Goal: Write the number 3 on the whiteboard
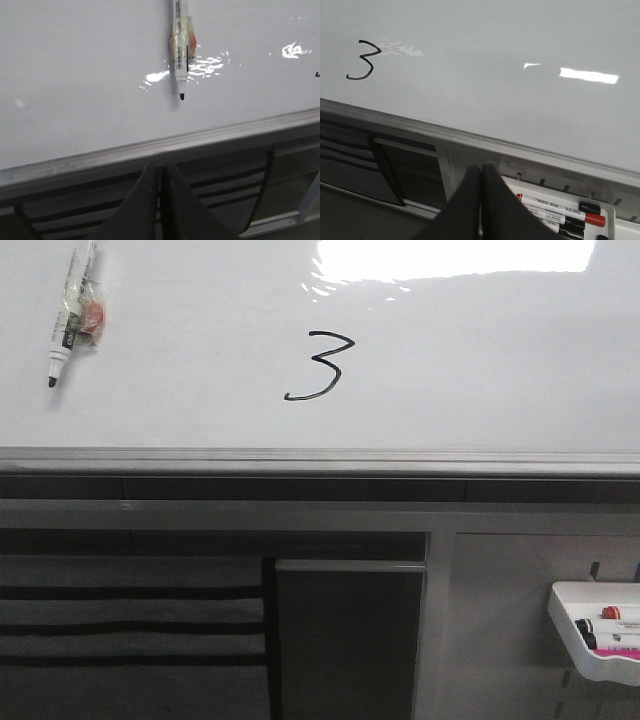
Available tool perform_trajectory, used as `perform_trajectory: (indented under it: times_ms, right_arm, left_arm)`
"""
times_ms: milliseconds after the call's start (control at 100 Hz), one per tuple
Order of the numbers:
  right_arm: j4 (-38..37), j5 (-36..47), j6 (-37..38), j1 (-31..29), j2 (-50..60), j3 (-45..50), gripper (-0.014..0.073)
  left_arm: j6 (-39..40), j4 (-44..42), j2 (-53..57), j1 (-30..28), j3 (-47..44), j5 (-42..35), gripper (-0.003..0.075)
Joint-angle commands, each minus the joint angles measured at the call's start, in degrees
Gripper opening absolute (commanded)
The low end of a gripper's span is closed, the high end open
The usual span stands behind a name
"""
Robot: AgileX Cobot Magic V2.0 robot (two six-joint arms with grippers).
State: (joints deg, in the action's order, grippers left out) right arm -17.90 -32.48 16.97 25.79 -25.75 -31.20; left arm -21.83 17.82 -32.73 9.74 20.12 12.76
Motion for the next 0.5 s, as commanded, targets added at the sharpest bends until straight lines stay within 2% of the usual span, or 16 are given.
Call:
perform_trajectory:
  times_ms: [0,240,490]
  right_arm:
    - [-1.8,3.7,-0.1,-0.4,-0.1,-1.4,-0.0069]
    - [-1.8,3.7,-0.1,-0.4,-0.1,-1.4,-0.0069]
    - [-1.8,3.7,-0.1,-0.4,-0.1,-1.4,-0.0069]
  left_arm:
    - [0.8,0.9,-0.3,-0.3,0.6,-4.7,-0.0020]
    - [0.8,0.9,0.8,0.0,-0.7,-4.7,-0.0020]
    - [0.8,0.9,18.0,-3.0,-8.3,-10.3,-0.0020]
